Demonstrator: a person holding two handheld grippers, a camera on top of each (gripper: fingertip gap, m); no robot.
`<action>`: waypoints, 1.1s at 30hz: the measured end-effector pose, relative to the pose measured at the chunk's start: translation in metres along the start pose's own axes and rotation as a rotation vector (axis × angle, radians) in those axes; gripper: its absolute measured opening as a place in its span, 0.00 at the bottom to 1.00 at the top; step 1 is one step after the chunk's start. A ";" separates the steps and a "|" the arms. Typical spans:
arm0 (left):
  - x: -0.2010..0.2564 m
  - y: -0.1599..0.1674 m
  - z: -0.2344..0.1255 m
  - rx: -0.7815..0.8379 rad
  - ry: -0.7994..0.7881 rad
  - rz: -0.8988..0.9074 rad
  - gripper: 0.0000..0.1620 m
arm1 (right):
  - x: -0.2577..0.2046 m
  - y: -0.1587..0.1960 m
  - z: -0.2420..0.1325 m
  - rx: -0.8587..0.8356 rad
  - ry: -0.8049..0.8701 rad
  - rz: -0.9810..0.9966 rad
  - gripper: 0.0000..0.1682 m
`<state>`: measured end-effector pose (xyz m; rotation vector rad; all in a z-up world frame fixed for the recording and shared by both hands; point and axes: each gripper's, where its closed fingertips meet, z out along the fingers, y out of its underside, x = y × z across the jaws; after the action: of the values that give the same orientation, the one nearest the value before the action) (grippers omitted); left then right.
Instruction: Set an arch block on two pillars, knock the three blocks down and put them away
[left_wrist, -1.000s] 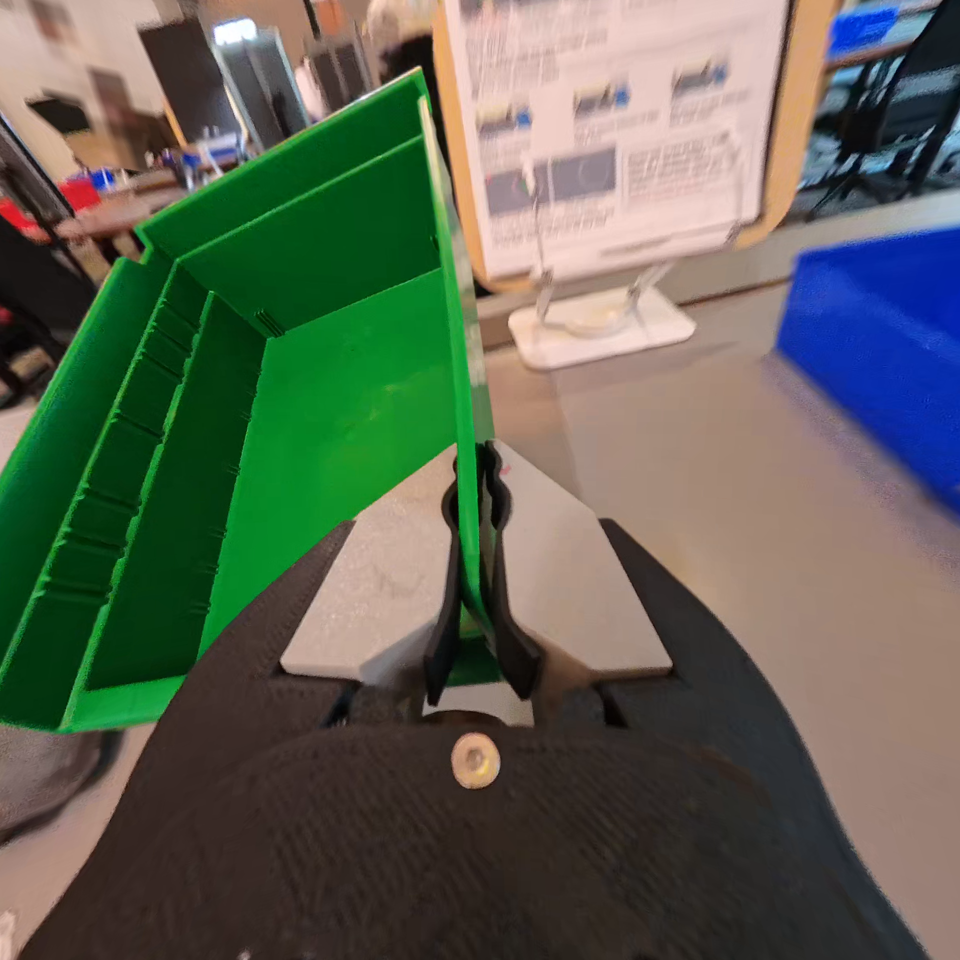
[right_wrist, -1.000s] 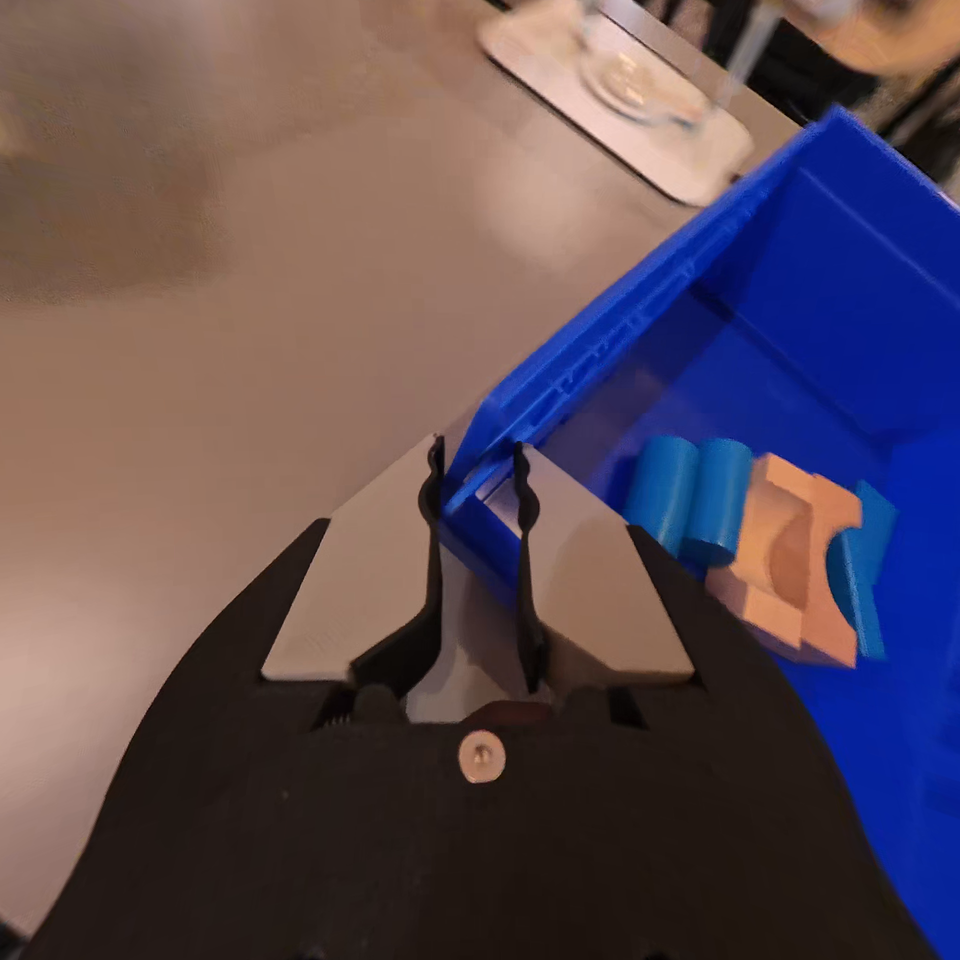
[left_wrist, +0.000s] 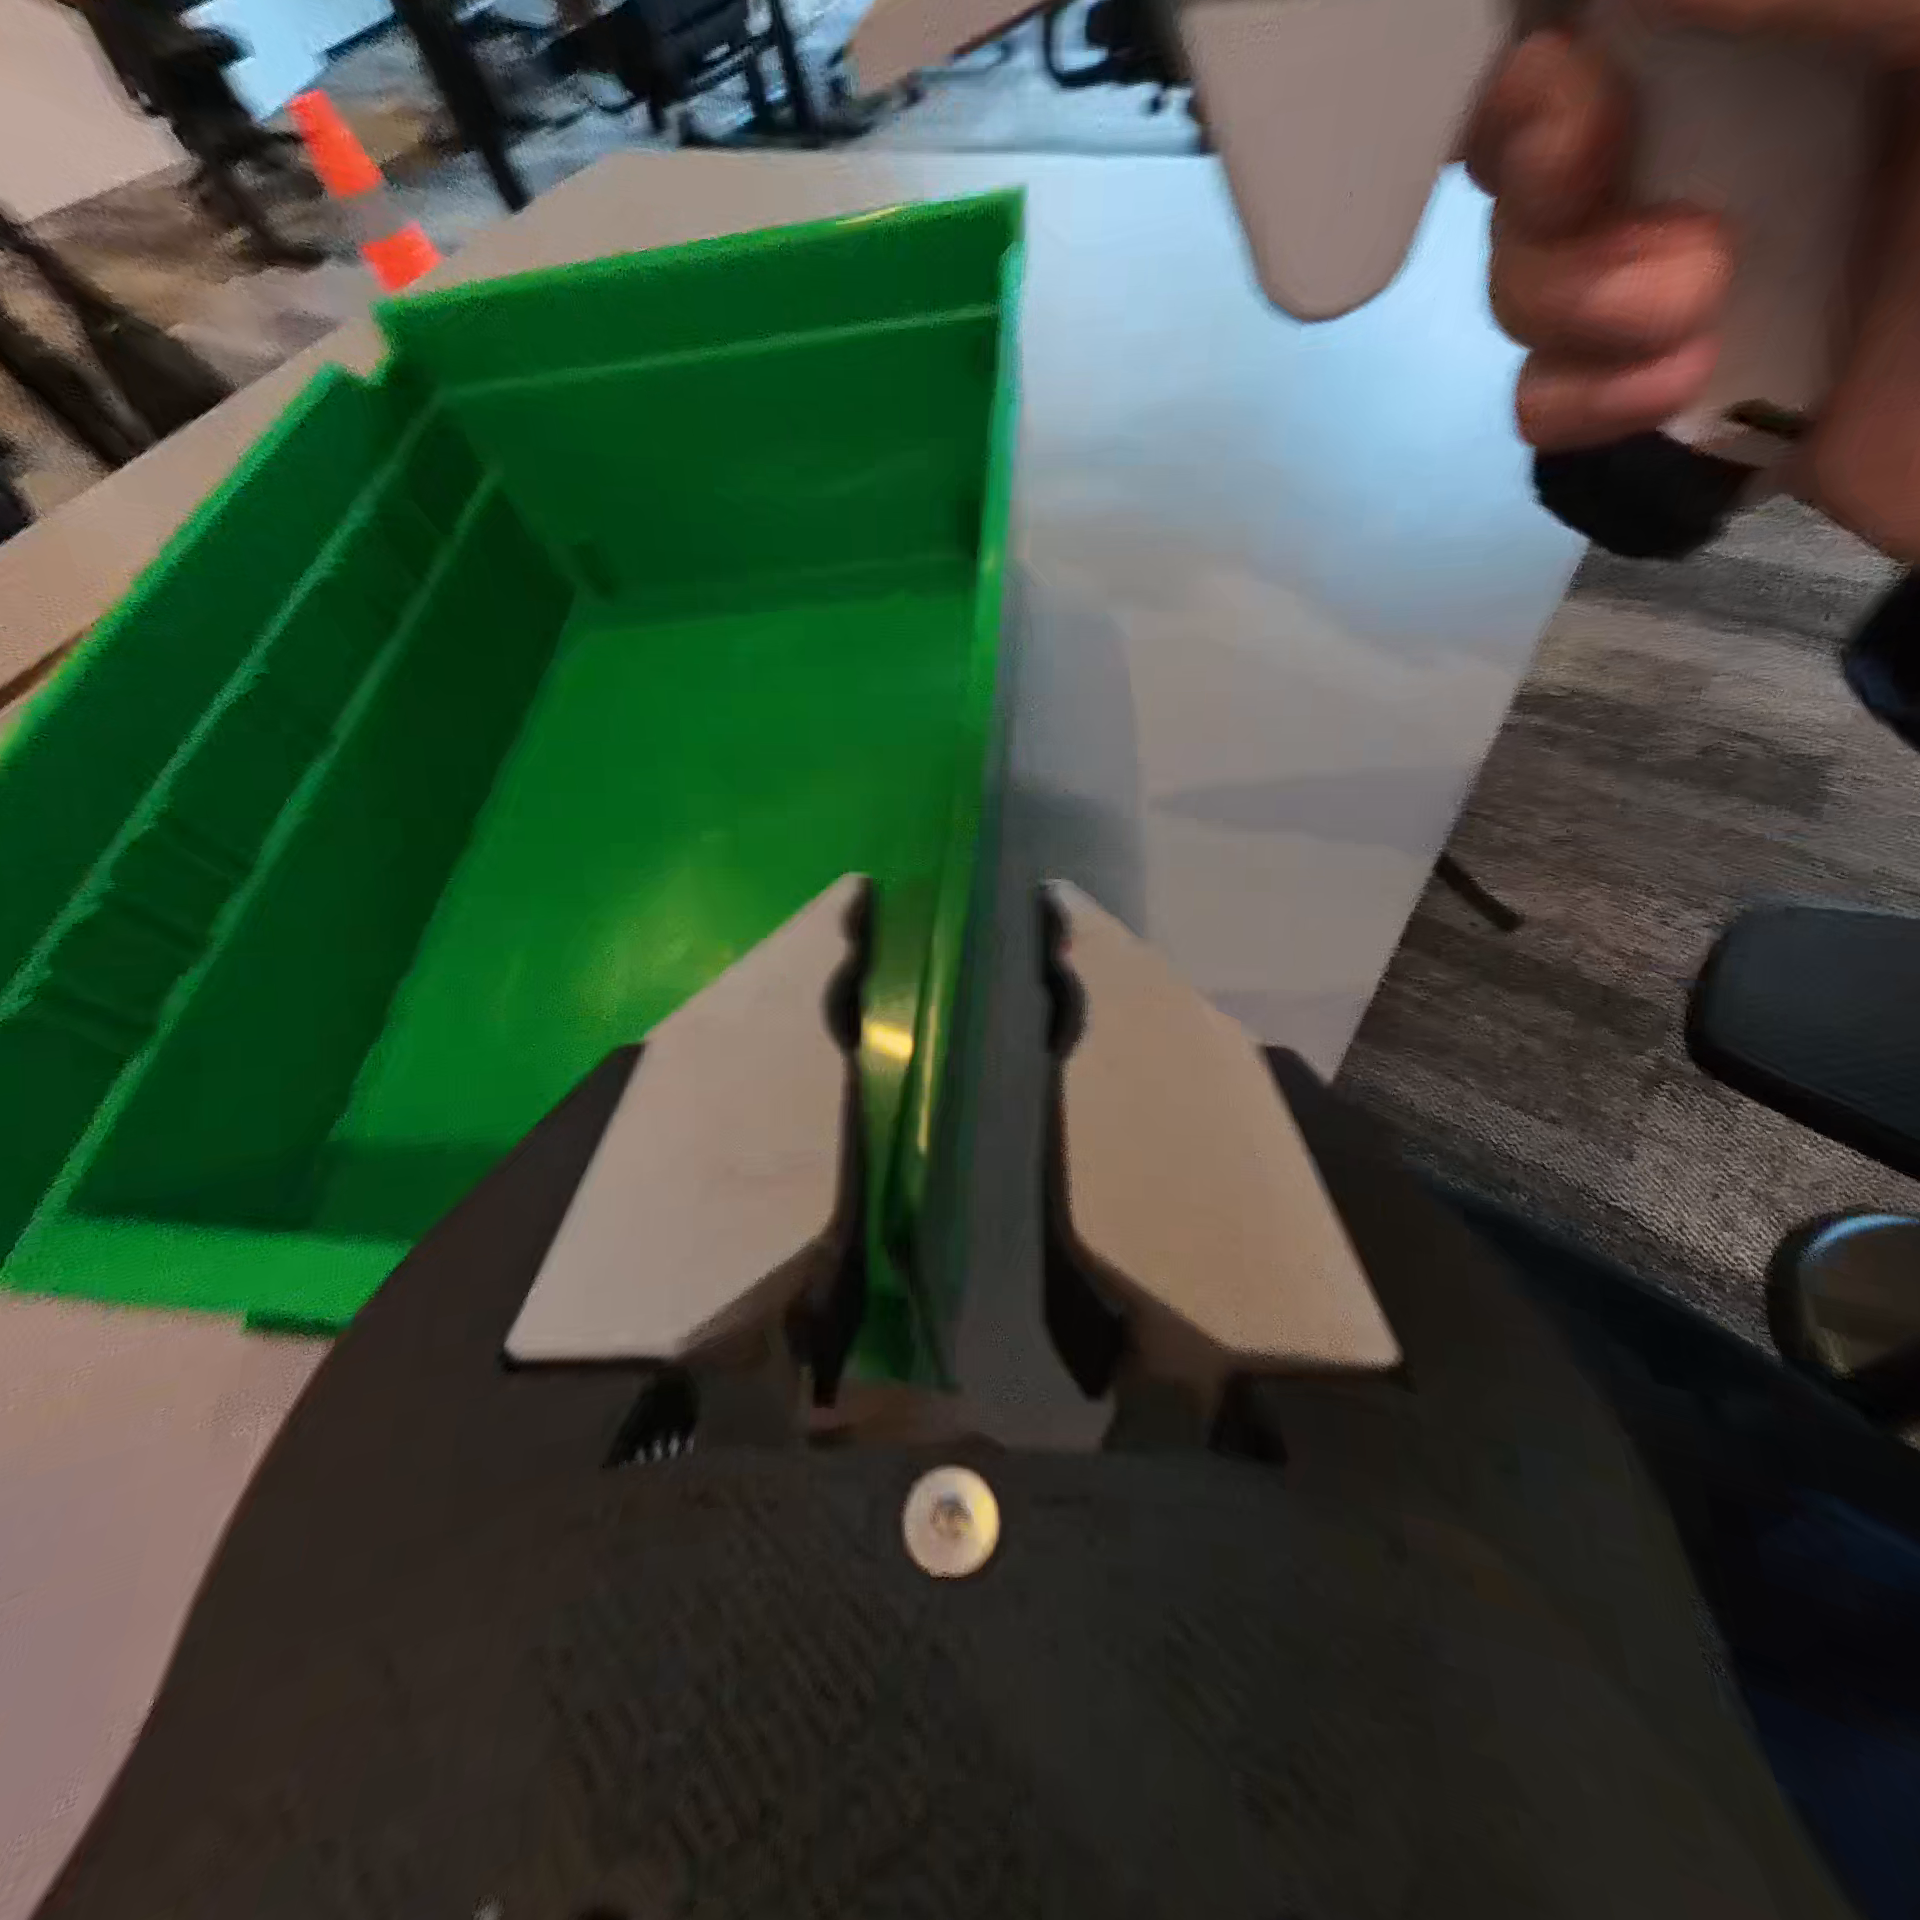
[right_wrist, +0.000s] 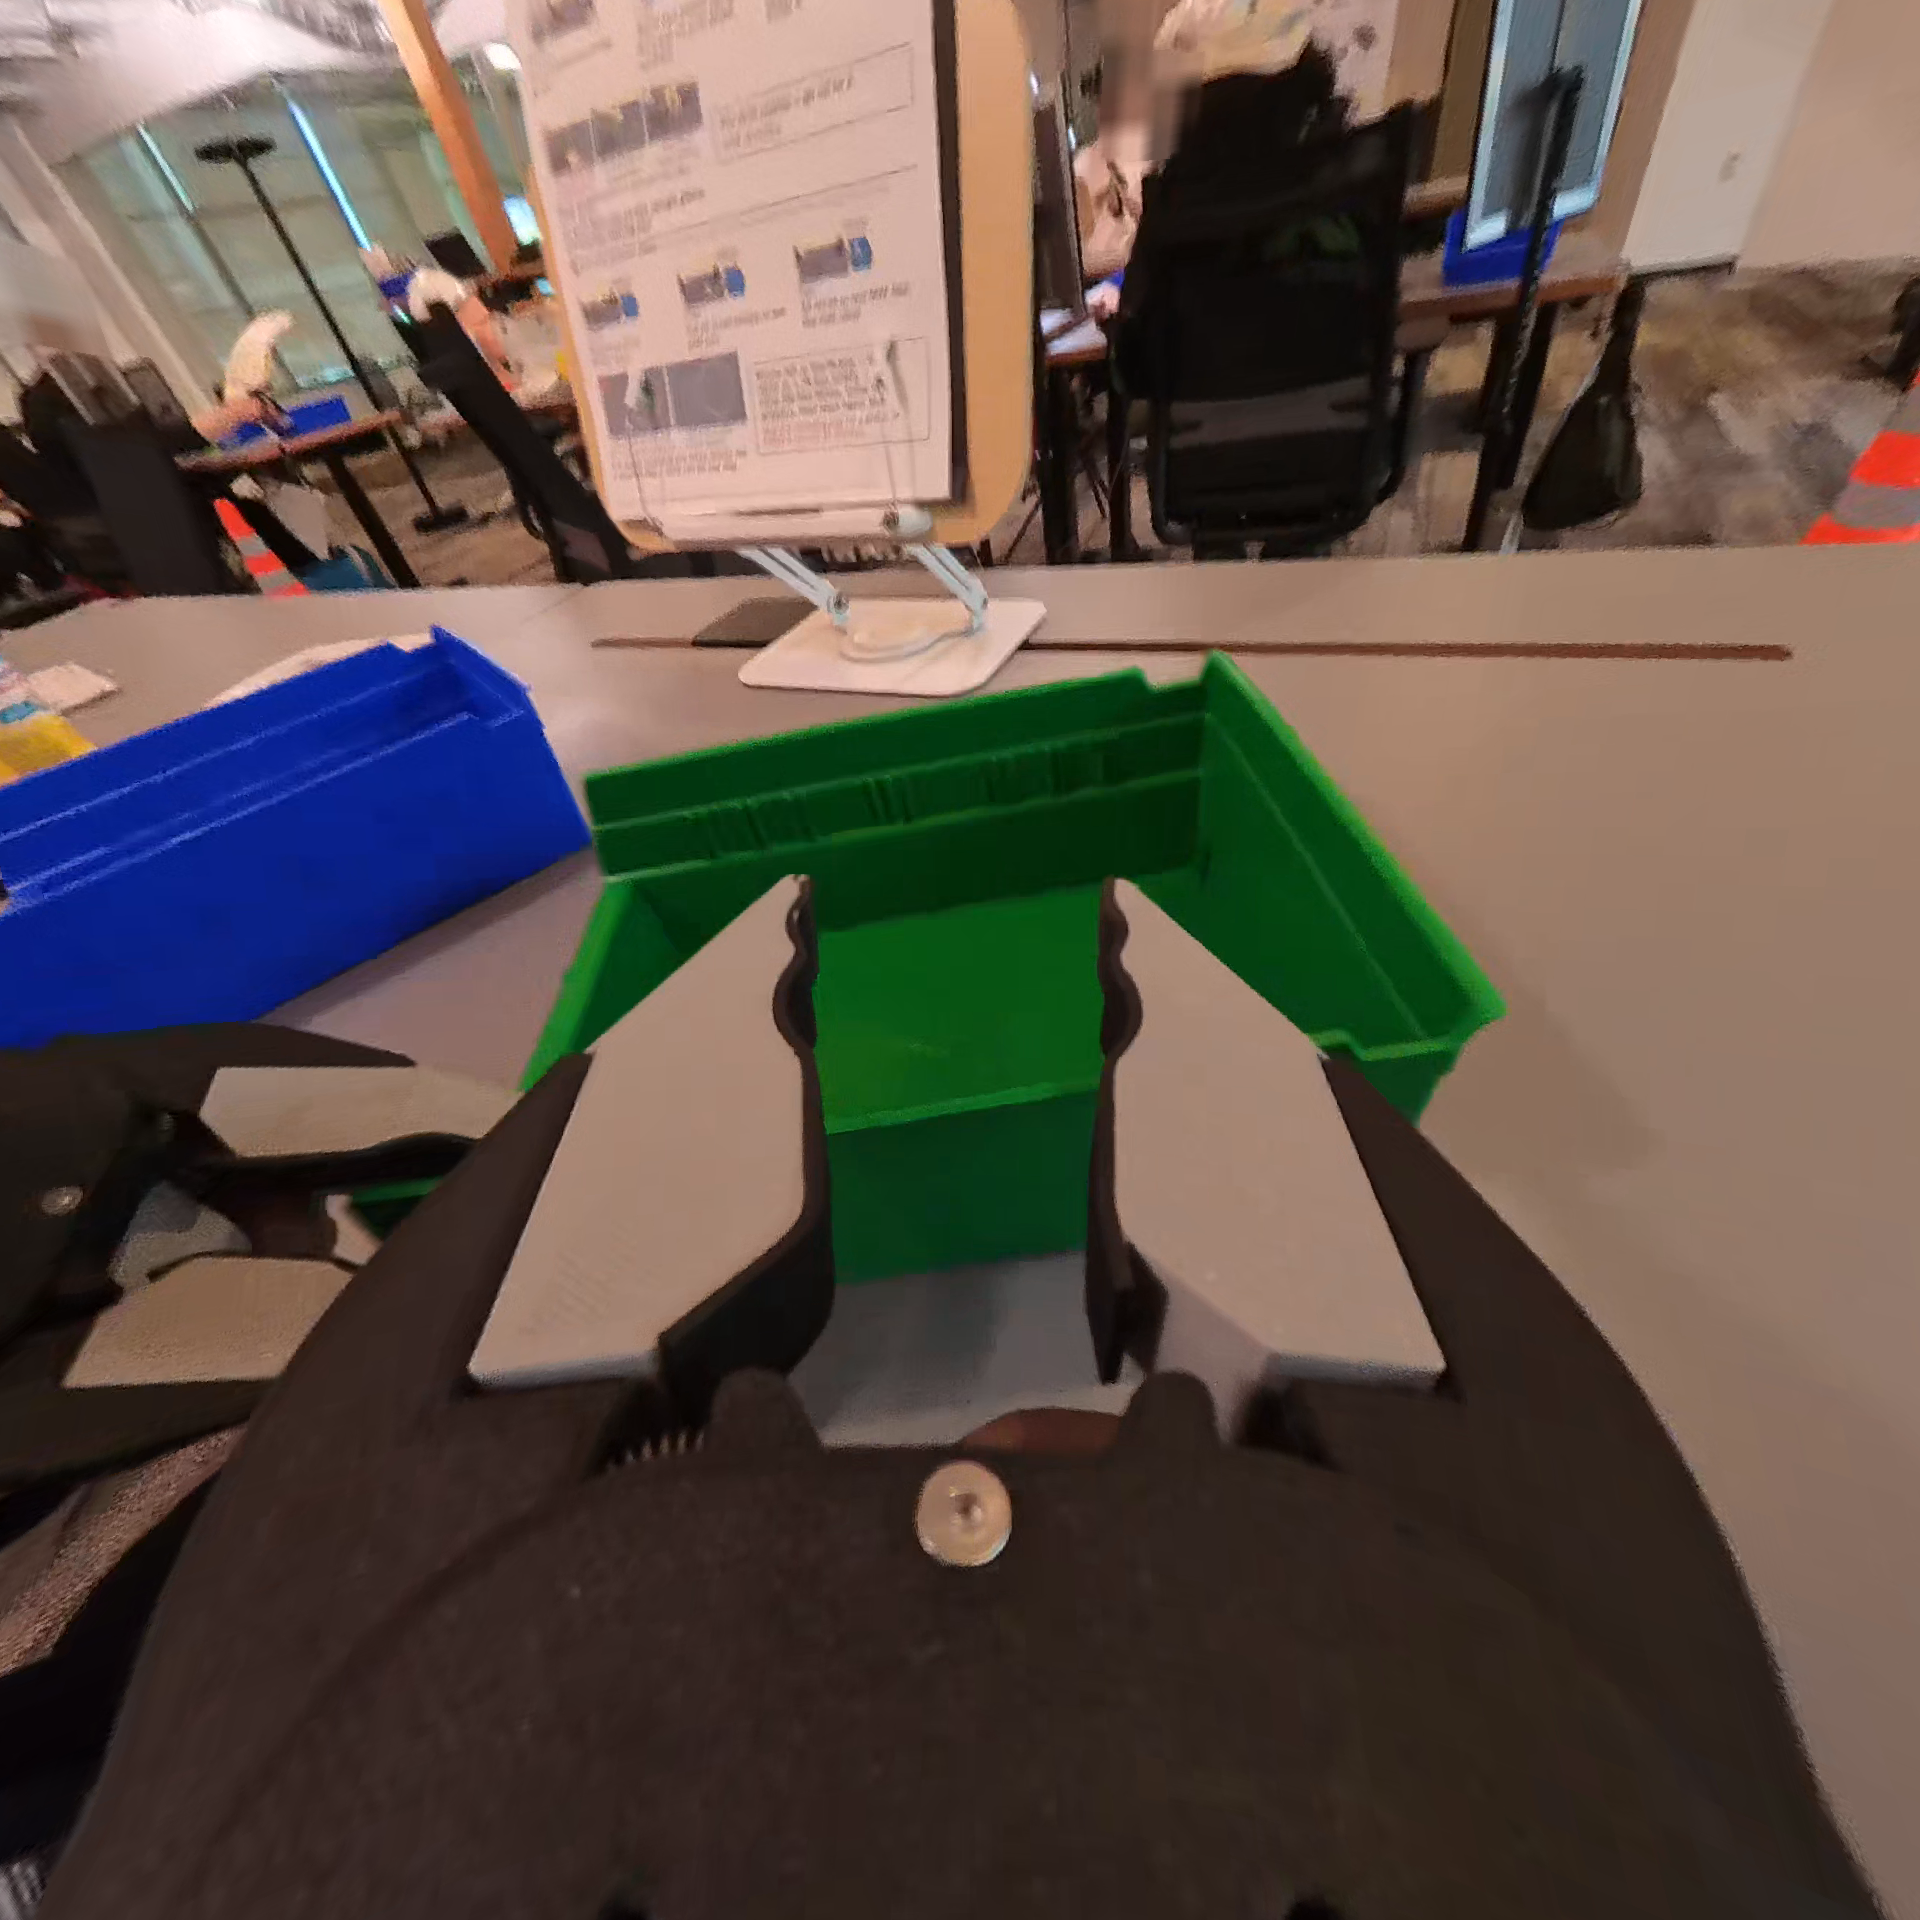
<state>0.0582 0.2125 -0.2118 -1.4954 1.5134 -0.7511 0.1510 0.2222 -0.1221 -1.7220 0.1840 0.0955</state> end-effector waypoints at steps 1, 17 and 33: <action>0.003 -0.004 -0.007 0.016 0.029 -0.009 0.21 | -0.009 0.000 -0.002 0.012 -0.030 -0.007 0.32; -0.217 0.157 -0.277 -0.227 -0.513 -0.253 0.49 | -0.130 0.094 0.035 -0.300 -0.183 -0.397 0.33; -0.245 0.149 -0.181 -0.134 -0.565 -0.216 0.02 | 0.028 0.053 -0.010 -0.356 0.105 -0.326 0.35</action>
<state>-0.1912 0.4419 -0.2223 -1.8021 0.9999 -0.3032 0.1685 0.2024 -0.1761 -2.0910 -0.0421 -0.2147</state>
